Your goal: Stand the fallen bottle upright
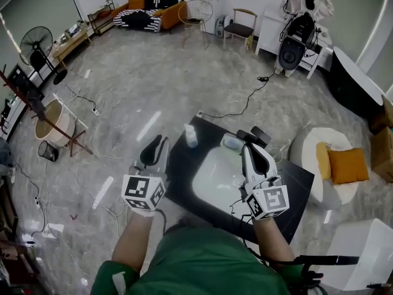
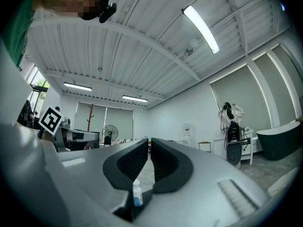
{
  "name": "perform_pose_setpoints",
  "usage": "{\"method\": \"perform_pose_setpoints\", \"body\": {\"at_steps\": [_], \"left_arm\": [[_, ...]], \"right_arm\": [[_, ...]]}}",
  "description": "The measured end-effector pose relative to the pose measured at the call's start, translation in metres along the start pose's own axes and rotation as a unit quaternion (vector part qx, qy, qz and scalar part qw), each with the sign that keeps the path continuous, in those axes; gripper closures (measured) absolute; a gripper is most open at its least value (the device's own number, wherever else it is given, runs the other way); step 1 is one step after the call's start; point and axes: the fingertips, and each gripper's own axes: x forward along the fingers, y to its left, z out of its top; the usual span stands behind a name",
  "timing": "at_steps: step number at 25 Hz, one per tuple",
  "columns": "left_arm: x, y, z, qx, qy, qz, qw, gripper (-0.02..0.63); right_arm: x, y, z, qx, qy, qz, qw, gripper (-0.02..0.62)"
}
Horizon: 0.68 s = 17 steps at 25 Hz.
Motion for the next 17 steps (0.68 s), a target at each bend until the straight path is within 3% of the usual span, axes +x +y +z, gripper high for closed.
{"method": "perform_pose_setpoints", "body": {"at_steps": [9,17], "left_arm": [[0.012,-0.018,-0.002,0.006,0.01,0.003,0.9999,0.531],[-0.036,0.017,-0.022,0.004,0.008,-0.002,1.0,0.528]], "right_arm": [[-0.006,-0.022,-0.003,0.01,0.0,0.004,1.0,0.577],[-0.011,0.04,-0.02,0.003,0.0,-0.001,1.0,0.578]]}}
